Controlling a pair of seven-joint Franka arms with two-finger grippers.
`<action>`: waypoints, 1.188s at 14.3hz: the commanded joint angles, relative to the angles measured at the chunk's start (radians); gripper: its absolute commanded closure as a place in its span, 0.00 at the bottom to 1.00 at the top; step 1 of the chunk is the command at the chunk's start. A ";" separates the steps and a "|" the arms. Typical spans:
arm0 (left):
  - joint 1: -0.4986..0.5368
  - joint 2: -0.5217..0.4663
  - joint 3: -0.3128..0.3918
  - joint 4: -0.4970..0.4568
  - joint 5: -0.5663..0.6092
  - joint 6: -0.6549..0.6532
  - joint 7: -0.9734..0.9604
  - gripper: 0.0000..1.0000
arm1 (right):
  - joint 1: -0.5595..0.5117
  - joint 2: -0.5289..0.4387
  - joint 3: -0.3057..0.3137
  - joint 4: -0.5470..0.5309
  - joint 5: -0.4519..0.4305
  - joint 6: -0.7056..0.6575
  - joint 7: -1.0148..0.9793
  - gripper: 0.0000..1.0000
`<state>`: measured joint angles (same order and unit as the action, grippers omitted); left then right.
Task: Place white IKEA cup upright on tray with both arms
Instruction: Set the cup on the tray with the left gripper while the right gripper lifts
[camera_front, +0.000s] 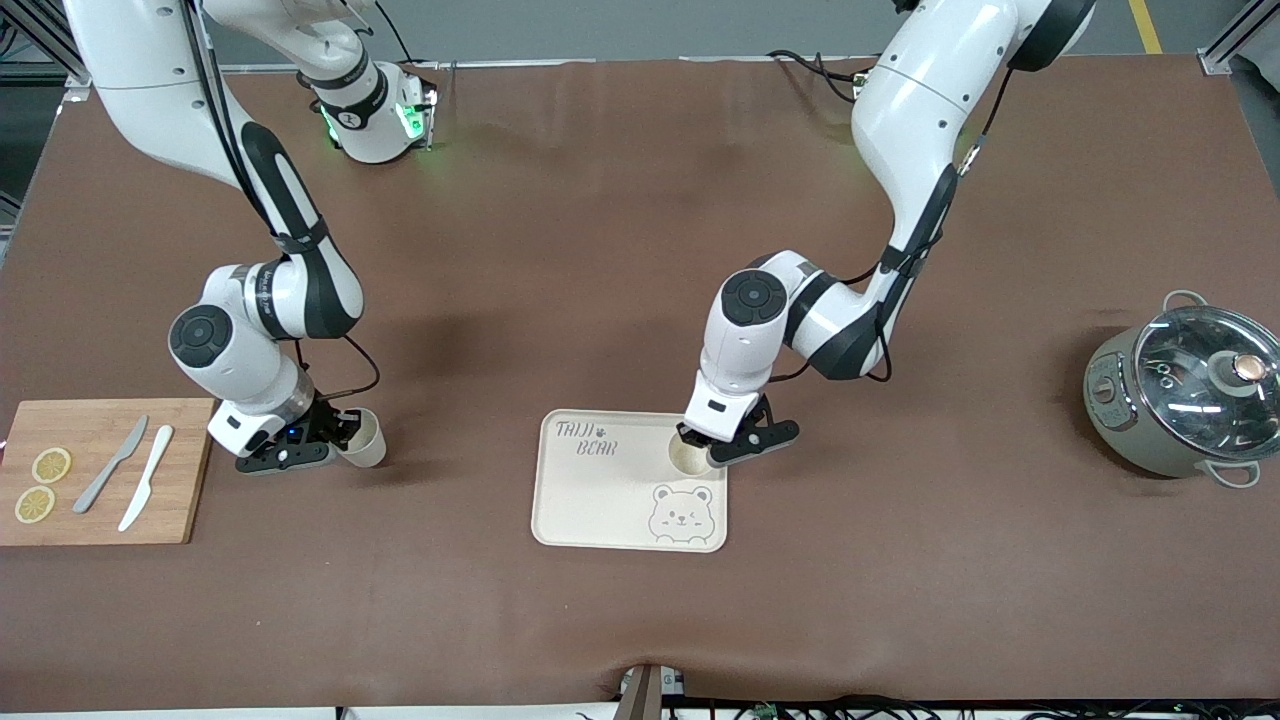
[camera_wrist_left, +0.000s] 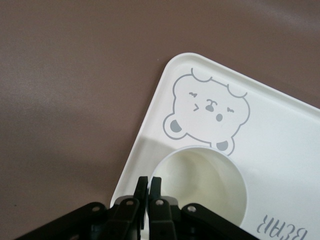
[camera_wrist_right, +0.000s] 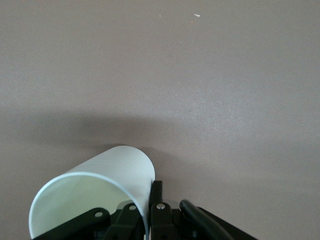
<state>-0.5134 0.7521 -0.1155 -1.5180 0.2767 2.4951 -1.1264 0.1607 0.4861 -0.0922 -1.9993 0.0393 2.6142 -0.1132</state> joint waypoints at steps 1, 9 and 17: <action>-0.014 0.013 0.013 0.030 0.030 -0.012 -0.032 1.00 | -0.003 -0.011 0.000 0.002 -0.006 -0.014 0.007 1.00; -0.013 0.018 0.014 0.030 0.052 -0.009 -0.029 0.09 | 0.000 -0.067 0.002 0.042 0.049 -0.153 0.010 1.00; 0.003 -0.046 0.013 0.030 0.045 -0.120 -0.018 0.00 | 0.057 -0.103 0.003 0.303 0.096 -0.574 0.212 1.00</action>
<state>-0.5102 0.7499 -0.1096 -1.4888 0.2949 2.4604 -1.1267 0.1726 0.3741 -0.0847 -1.7463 0.1155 2.0857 0.0108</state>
